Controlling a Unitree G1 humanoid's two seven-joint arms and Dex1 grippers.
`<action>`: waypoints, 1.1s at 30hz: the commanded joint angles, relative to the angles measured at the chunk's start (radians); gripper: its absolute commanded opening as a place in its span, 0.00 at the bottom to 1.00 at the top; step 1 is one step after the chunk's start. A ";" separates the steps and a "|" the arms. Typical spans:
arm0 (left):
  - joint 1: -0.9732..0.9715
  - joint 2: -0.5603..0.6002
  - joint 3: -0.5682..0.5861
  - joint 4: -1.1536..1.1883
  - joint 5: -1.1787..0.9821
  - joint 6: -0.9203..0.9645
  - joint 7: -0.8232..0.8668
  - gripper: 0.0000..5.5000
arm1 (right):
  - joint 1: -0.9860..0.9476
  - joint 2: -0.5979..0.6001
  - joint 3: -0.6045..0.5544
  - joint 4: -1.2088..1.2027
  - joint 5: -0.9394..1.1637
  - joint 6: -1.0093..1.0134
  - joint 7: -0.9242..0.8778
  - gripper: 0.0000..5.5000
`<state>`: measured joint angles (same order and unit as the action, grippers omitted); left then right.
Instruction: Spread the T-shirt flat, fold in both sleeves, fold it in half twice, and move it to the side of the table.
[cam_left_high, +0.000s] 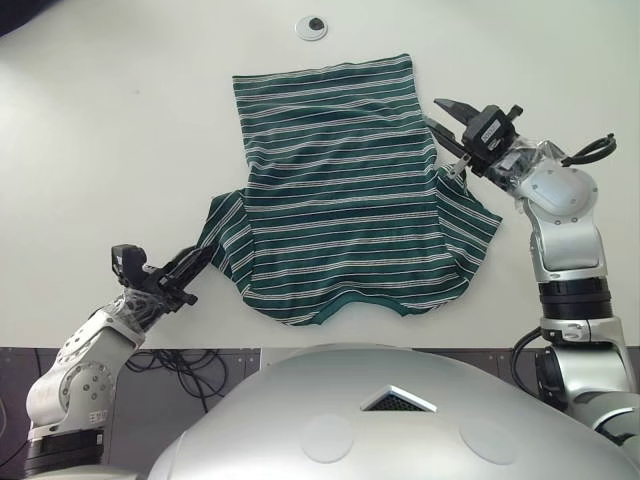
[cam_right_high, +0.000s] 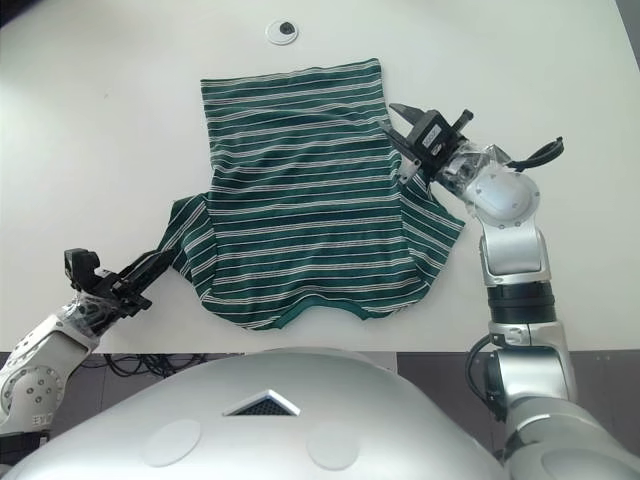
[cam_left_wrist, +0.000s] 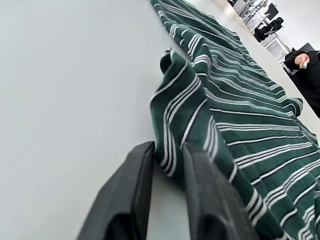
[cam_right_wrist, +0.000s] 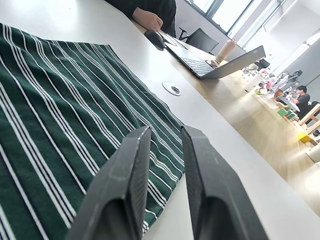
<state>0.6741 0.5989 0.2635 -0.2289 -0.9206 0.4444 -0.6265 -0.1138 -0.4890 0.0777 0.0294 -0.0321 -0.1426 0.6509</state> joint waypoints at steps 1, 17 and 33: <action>0.018 0.007 -0.003 0.033 0.053 0.047 -0.037 0.05 | -0.001 -0.021 -0.011 -0.005 0.007 0.007 0.002 0.19; -0.059 0.087 0.185 0.016 0.056 0.064 -0.305 0.01 | 0.007 -0.029 -0.025 -0.004 0.020 0.007 0.007 0.19; -0.227 -0.077 -0.149 -0.124 0.186 0.144 -0.103 0.07 | 0.344 -0.241 -0.287 -0.161 0.481 0.631 0.260 0.19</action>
<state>0.4553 0.5305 0.1106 -0.3840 -0.7631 0.5918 -0.7560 0.1920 -0.6854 -0.1794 -0.1254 0.4088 0.3877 0.8940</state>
